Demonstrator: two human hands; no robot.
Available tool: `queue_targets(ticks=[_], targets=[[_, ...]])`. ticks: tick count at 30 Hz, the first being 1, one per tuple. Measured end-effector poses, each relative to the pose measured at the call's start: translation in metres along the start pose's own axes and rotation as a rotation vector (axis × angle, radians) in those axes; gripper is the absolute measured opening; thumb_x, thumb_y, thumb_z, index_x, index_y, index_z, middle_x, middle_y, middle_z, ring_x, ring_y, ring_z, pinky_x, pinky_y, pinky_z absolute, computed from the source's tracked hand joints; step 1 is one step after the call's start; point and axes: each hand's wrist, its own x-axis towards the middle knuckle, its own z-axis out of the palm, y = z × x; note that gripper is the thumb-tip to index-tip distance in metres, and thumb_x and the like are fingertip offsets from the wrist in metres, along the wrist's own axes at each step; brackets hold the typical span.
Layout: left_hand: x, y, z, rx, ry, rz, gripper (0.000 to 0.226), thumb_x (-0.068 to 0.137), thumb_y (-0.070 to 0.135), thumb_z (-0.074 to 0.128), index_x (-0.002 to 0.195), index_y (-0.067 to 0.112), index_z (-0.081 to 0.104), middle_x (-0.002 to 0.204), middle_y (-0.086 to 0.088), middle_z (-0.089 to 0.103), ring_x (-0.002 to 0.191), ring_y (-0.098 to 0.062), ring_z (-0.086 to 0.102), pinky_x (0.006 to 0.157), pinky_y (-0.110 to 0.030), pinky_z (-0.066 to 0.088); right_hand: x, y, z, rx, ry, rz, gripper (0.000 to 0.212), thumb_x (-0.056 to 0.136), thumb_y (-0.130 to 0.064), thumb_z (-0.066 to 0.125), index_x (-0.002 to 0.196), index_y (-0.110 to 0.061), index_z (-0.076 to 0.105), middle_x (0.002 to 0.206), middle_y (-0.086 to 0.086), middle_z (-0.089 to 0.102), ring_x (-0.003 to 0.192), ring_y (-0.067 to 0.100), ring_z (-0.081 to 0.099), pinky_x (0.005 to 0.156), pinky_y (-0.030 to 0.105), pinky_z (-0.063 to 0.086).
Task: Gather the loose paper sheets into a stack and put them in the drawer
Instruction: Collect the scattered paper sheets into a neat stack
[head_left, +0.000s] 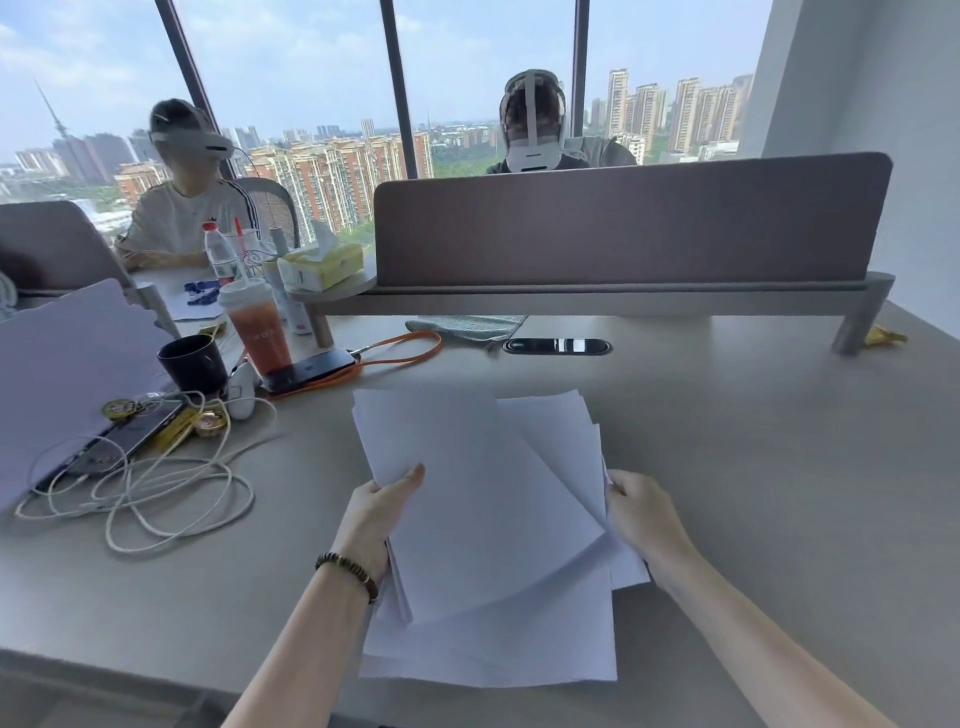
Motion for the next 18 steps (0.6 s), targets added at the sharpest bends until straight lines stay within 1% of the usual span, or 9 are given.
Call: queue_targets(ticks=[2, 5, 7, 9, 10, 12, 14, 16, 18], targets=[[0.002, 0.001, 0.002, 0.044, -0.019, 0.022, 0.021, 0.086, 0.017, 0.074, 0.103, 0.004, 0.074, 0.099, -0.014, 0.077, 0.082, -0.028, 0.074, 0.074, -0.035, 0.059, -0.005, -0.007, 0.000, 0.046, 0.007, -0.030, 0.029, 0.096, -0.013, 0.040, 0.070, -0.016, 0.028, 0.063, 0.001, 0.028, 0.062, 0.017, 0.024, 0.059, 0.033, 0.013], [-0.001, 0.006, 0.010, 0.150, -0.059, 0.046, 0.018, 0.087, 0.017, 0.074, 0.100, 0.005, 0.074, 0.093, -0.009, 0.078, 0.076, -0.022, 0.074, 0.066, -0.027, 0.059, -0.008, -0.013, 0.004, 0.072, -0.029, -0.036, 0.037, 0.101, -0.031, 0.042, 0.071, -0.019, 0.025, 0.063, -0.002, 0.027, 0.061, 0.017, 0.025, 0.057, 0.035, 0.015], [-0.003, 0.008, 0.014, 0.224, -0.092, 0.043, 0.014, 0.088, 0.018, 0.074, 0.095, 0.006, 0.074, 0.086, -0.007, 0.078, 0.067, -0.017, 0.074, 0.058, -0.023, 0.058, -0.006, -0.014, 0.008, 0.041, -0.056, -0.025, 0.039, 0.100, -0.038, 0.045, 0.072, -0.017, 0.029, 0.066, 0.000, 0.031, 0.061, 0.019, 0.030, 0.057, 0.036, 0.019], [-0.003, 0.008, 0.016, 0.290, -0.123, 0.040, 0.017, 0.087, 0.019, 0.074, 0.097, 0.006, 0.075, 0.090, -0.009, 0.079, 0.070, -0.018, 0.075, 0.062, -0.025, 0.059, -0.005, -0.014, 0.010, 0.008, -0.076, -0.019, 0.041, 0.097, -0.042, 0.050, 0.073, -0.011, 0.037, 0.068, 0.005, 0.040, 0.063, 0.023, 0.041, 0.058, 0.035, 0.025], [-0.002, 0.008, 0.016, 0.321, -0.129, 0.043, 0.020, 0.087, 0.020, 0.075, 0.100, 0.005, 0.075, 0.093, -0.010, 0.079, 0.074, -0.020, 0.075, 0.068, -0.027, 0.059, -0.003, -0.013, 0.011, 0.010, -0.090, -0.009, 0.042, 0.095, -0.044, 0.053, 0.076, -0.007, 0.047, 0.071, 0.008, 0.051, 0.068, 0.027, 0.052, 0.059, 0.034, 0.031], [0.001, 0.010, 0.015, 0.383, -0.125, 0.056, 0.022, 0.086, 0.023, 0.076, 0.100, 0.005, 0.075, 0.096, -0.012, 0.078, 0.079, -0.023, 0.074, 0.075, -0.031, 0.059, -0.002, -0.012, 0.010, 0.072, -0.130, 0.029, 0.036, 0.089, -0.042, 0.061, 0.092, -0.007, 0.063, 0.088, 0.007, 0.070, 0.083, 0.024, 0.068, 0.066, 0.032, 0.046], [0.003, 0.013, 0.014, 0.446, -0.116, 0.071, 0.021, 0.085, 0.026, 0.077, 0.095, 0.008, 0.075, 0.097, -0.011, 0.078, 0.082, -0.025, 0.074, 0.081, -0.035, 0.058, -0.002, -0.011, 0.008, 0.160, -0.184, 0.035, 0.028, 0.084, -0.039, 0.069, 0.102, -0.017, 0.066, 0.097, 0.000, 0.074, 0.089, 0.021, 0.072, 0.079, 0.036, 0.057], [0.005, 0.014, 0.013, 0.483, -0.121, 0.060, 0.025, 0.084, 0.030, 0.077, 0.095, 0.008, 0.075, 0.097, -0.011, 0.078, 0.090, -0.027, 0.075, 0.088, -0.039, 0.057, -0.004, -0.012, 0.006, 0.227, -0.233, 0.029, 0.028, 0.084, -0.031, 0.073, 0.109, -0.024, 0.062, 0.103, -0.004, 0.073, 0.093, 0.019, 0.072, 0.087, 0.040, 0.058], [0.005, 0.013, 0.012, 0.499, -0.133, 0.046, 0.031, 0.082, 0.031, 0.079, 0.102, 0.008, 0.074, 0.101, -0.010, 0.078, 0.095, -0.027, 0.074, 0.091, -0.040, 0.057, -0.006, -0.013, 0.004, 0.274, -0.263, 0.027, 0.030, 0.086, -0.022, 0.075, 0.112, -0.024, 0.060, 0.105, -0.003, 0.073, 0.094, 0.019, 0.072, 0.085, 0.037, 0.058]])
